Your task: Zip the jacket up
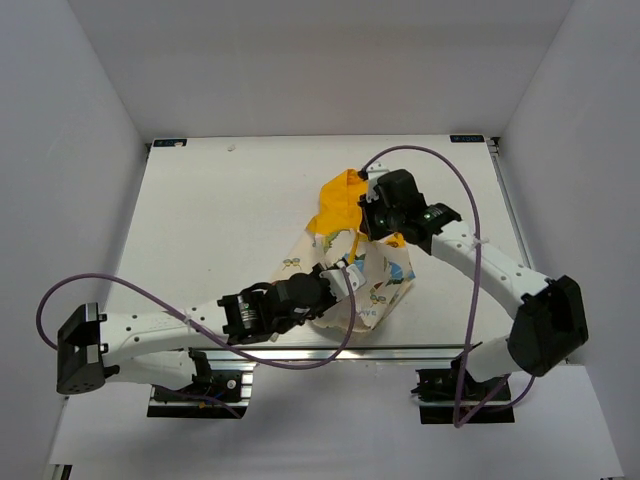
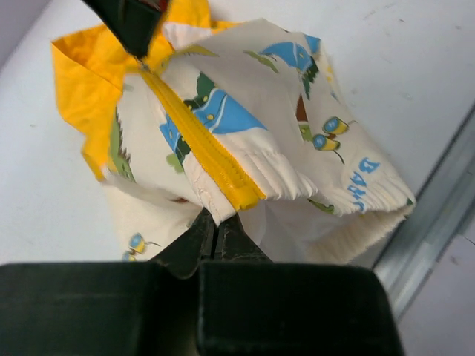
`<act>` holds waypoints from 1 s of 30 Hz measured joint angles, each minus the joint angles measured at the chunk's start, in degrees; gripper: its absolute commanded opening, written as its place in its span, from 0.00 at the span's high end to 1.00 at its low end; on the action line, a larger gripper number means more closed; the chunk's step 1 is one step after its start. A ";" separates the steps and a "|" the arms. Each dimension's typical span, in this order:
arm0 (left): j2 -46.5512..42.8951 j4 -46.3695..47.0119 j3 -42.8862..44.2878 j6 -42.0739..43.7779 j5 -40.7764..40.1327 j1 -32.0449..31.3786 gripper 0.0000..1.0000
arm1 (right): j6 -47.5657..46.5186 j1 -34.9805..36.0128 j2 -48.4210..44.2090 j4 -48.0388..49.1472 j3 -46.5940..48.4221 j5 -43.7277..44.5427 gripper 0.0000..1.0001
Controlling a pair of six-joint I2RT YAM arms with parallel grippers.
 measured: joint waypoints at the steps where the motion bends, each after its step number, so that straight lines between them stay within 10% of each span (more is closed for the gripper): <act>1: -0.85 -0.50 -0.72 -1.20 0.50 -0.07 1.00 | -0.09 -0.79 1.33 0.20 0.44 0.17 1.00; 24: -1.05 -2.56 -7.54 -16.74 4.55 0.31 1.00 | -4.02 -21.79 48.02 12.39 46.29 8.50 1.00; 27: -0.70 -2.56 -8.98 -18.47 6.51 4.59 0.54 | -4.11 -25.09 47.69 15.26 45.99 8.28 0.96; 29: -0.11 -2.56 -9.11 -19.47 8.00 8.35 0.02 | -3.67 -26.05 45.70 16.94 42.58 6.03 0.63; 30: 0.04 -2.71 -9.01 -20.31 8.28 10.10 0.02 | -3.82 -26.08 43.91 18.34 39.54 4.61 0.54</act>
